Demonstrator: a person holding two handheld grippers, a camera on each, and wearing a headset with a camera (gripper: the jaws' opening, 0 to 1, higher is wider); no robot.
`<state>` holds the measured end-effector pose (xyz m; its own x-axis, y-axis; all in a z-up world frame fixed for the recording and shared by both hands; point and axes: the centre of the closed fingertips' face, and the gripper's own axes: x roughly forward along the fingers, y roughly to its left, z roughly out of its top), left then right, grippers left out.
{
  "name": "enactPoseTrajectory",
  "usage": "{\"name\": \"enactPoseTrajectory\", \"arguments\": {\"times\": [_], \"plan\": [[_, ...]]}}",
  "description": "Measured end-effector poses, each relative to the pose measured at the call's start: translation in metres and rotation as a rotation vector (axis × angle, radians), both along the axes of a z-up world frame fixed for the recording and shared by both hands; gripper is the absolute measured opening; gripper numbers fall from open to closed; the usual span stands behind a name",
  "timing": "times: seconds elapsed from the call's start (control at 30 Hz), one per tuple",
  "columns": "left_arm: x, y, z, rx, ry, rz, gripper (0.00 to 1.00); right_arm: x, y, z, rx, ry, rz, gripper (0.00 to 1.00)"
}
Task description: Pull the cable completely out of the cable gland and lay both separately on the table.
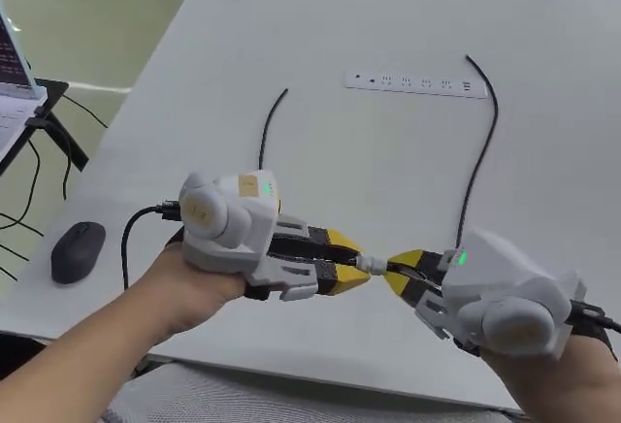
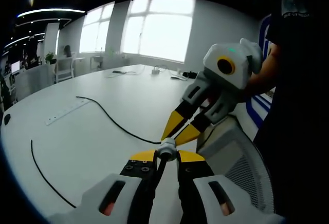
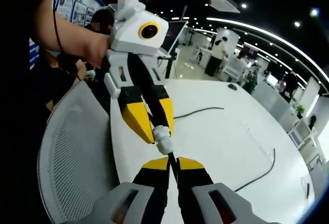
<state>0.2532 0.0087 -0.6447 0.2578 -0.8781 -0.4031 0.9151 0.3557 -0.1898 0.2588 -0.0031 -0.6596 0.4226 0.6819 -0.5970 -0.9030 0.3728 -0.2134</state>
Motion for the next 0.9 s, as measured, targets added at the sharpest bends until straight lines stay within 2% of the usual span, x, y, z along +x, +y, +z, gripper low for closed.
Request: {"name": "enactPoseTrajectory", "arguments": {"times": [0.3, 0.53, 0.6, 0.83, 0.9], "plan": [[0.004, -0.001, 0.002, -0.006, -0.003, 0.011, 0.15, 0.005, -0.007, -0.001, 0.046, 0.034, -0.058, 0.00], [0.005, -0.001, 0.002, -0.003, -0.003, 0.015, 0.15, 0.007, -0.006, -0.002, 0.049, 0.040, -0.068, 0.00], [0.005, 0.002, 0.003, -0.006, -0.001, 0.022, 0.15, 0.008, -0.009, -0.005, 0.034, 0.038, -0.075, 0.00], [0.004, 0.007, 0.008, -0.039, 0.011, 0.042, 0.15, 0.013, -0.021, -0.011, 0.030, 0.065, -0.139, 0.00], [0.003, 0.006, 0.009, -0.042, 0.012, 0.043, 0.15, 0.014, -0.025, -0.015, 0.044, 0.090, -0.168, 0.00]]}}
